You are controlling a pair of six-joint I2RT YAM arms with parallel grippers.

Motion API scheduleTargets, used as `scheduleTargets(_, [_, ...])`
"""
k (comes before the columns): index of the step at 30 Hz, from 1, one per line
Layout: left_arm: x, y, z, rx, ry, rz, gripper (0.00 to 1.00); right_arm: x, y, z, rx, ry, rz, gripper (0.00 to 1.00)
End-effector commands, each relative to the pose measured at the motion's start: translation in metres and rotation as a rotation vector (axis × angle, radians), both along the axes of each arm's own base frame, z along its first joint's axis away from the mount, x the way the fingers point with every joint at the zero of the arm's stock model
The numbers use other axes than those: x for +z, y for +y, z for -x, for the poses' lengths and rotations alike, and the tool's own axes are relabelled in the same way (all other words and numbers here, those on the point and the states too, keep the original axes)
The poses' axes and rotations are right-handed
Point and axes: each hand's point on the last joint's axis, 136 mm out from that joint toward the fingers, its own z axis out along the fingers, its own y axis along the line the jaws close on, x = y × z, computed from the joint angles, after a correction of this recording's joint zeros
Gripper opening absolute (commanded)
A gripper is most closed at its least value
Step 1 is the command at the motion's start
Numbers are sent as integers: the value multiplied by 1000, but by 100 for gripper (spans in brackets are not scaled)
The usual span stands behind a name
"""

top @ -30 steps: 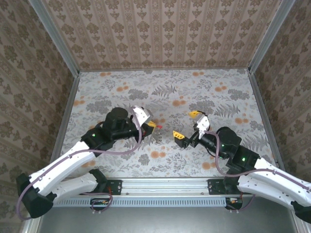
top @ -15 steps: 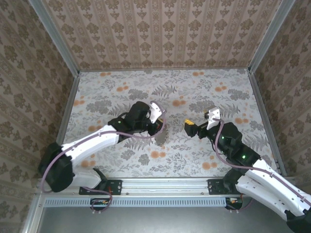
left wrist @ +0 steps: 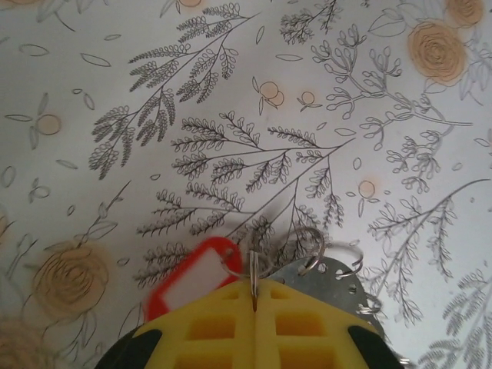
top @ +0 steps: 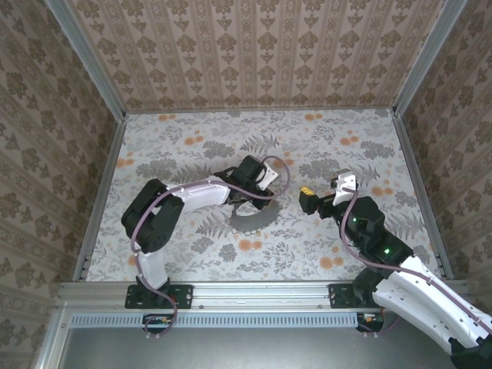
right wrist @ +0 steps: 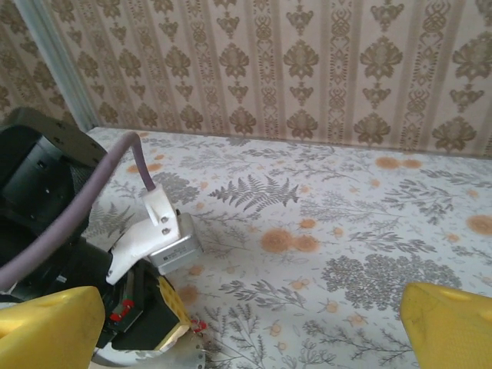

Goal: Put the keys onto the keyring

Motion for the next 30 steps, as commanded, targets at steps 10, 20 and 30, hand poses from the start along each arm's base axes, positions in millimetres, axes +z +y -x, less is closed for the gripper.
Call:
scheduleTargets(10, [50,11,2,23,-26,105,35,-9,-19,-14,-87,28,14,100])
scheduleTargets(20, [160,138,42,212,-366,265,100,-51,-51,-56,-203,98,93,100])
scheduleTargets(30, [171,311,6,923,-710,136,100,-93,-82,-101,-235,47,188,100])
